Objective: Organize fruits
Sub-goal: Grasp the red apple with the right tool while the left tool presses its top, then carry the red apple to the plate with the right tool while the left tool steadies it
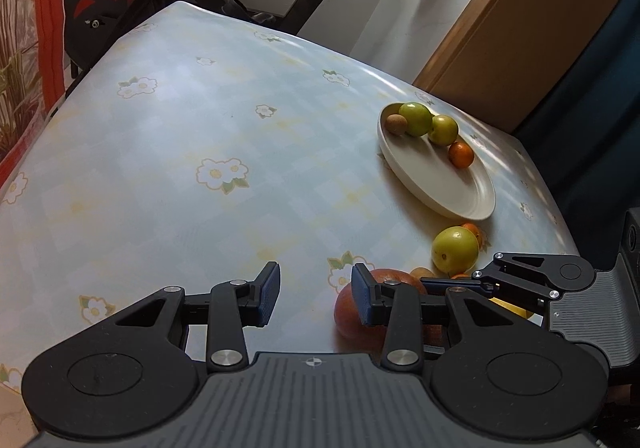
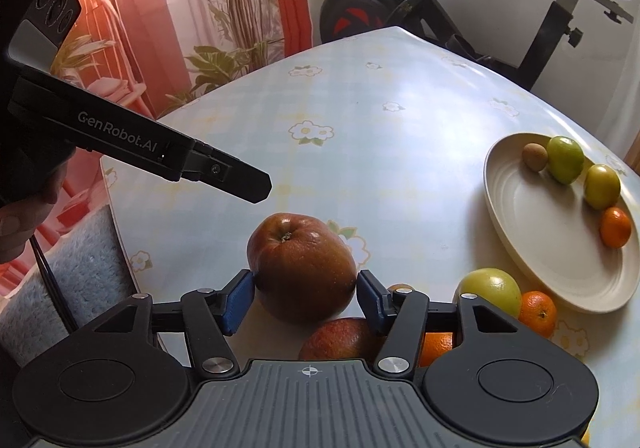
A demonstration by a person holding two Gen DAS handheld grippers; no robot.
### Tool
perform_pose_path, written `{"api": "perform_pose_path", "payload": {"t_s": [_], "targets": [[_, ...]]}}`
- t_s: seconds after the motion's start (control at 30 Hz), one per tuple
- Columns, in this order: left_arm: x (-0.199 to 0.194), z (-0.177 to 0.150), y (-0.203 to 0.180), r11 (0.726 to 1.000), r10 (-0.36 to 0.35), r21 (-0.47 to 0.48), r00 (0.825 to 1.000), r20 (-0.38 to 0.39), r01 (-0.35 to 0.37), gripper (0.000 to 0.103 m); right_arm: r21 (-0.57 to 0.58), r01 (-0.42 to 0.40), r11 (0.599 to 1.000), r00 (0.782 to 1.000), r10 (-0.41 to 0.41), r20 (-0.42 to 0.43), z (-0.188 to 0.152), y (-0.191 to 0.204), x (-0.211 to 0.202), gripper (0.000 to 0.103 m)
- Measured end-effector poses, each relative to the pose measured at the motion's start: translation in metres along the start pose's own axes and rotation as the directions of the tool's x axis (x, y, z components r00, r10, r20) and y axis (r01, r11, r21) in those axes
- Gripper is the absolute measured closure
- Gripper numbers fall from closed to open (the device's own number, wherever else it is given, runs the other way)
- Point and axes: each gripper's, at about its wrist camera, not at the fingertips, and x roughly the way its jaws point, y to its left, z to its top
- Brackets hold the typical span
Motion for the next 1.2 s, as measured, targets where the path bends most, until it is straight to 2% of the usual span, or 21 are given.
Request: {"api": "perform_pose_path", "payload": {"t_s": [0.13, 0.57, 0.73, 0.87, 1.03, 1.2], "targets": [[0.005, -0.001, 0.003, 0.998, -0.053, -0.022, 0.998, -0.035, 0.052, 0.062, -0.014, 0.001, 1.0, 1.0, -0.001, -0.001, 0.0, 0.001, 0.002, 0.05], [0.009, 0.001, 0.004, 0.995, -0.091, -0.046, 0.995, -0.042, 0.089, 0.063, -0.013, -0.017, 1.0, 0.999, 0.017, 0.038, 0.001, 0.0, 0.006, 0.051], [0.013, 0.002, 0.002, 0.997, -0.074, -0.036, 0.996, -0.039, 0.073, 0.063, -0.002, -0.026, 1.0, 0.998, 0.026, 0.057, 0.003, -0.003, 0.009, 0.051], [0.014, 0.003, 0.007, 0.994, -0.092, -0.063, 0.995, -0.038, 0.089, 0.063, 0.012, -0.031, 0.999, 0.998, 0.03, 0.052, 0.003, -0.004, 0.01, 0.05], [0.013, 0.001, 0.003, 0.997, -0.082, -0.01, 0.996, -0.031, 0.082, 0.063, 0.011, -0.028, 1.0, 0.999, 0.028, 0.037, 0.005, -0.002, 0.012, 0.049], [0.015, 0.002, 0.007, 0.995, -0.098, -0.038, 0.995, -0.027, 0.097, 0.063, 0.025, -0.032, 0.999, 0.999, 0.03, 0.045, 0.004, -0.003, 0.013, 0.049]]}}
